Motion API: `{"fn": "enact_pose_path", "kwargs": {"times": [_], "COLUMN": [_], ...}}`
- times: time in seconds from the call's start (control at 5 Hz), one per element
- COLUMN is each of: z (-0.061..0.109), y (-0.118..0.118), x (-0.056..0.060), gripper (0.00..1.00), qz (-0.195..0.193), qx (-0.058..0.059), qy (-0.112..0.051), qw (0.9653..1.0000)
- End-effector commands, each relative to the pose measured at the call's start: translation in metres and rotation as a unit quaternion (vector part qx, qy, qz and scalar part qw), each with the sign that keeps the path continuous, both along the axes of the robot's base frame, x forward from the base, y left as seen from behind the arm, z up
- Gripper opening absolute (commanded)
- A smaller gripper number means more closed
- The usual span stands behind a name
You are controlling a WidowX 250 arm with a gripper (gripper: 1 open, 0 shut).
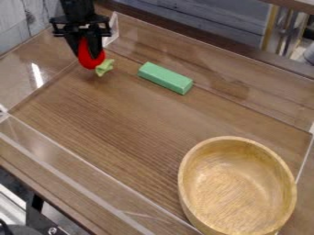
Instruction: Move the red fruit to the left
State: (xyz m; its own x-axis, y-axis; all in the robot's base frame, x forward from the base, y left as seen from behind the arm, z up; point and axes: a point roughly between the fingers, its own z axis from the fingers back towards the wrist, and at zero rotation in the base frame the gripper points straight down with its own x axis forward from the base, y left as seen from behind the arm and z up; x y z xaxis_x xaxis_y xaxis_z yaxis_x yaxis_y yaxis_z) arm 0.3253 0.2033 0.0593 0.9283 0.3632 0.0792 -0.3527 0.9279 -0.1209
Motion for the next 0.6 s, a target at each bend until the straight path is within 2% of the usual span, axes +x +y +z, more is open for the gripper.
{"fn": "enact_pose_path", "kwargs": {"times": [0.0,0.4], "z": [0.0222,0.0291], "y": [0.0049,0.0063], "x": [0.0193,0.0148], "gripper": [1.0,1.0], "qz": [-0.007,-0.016], "qx": [0.019,0.018], "qy": [-0.024,-0.021], "qw": [0.9995,0.9995]}}
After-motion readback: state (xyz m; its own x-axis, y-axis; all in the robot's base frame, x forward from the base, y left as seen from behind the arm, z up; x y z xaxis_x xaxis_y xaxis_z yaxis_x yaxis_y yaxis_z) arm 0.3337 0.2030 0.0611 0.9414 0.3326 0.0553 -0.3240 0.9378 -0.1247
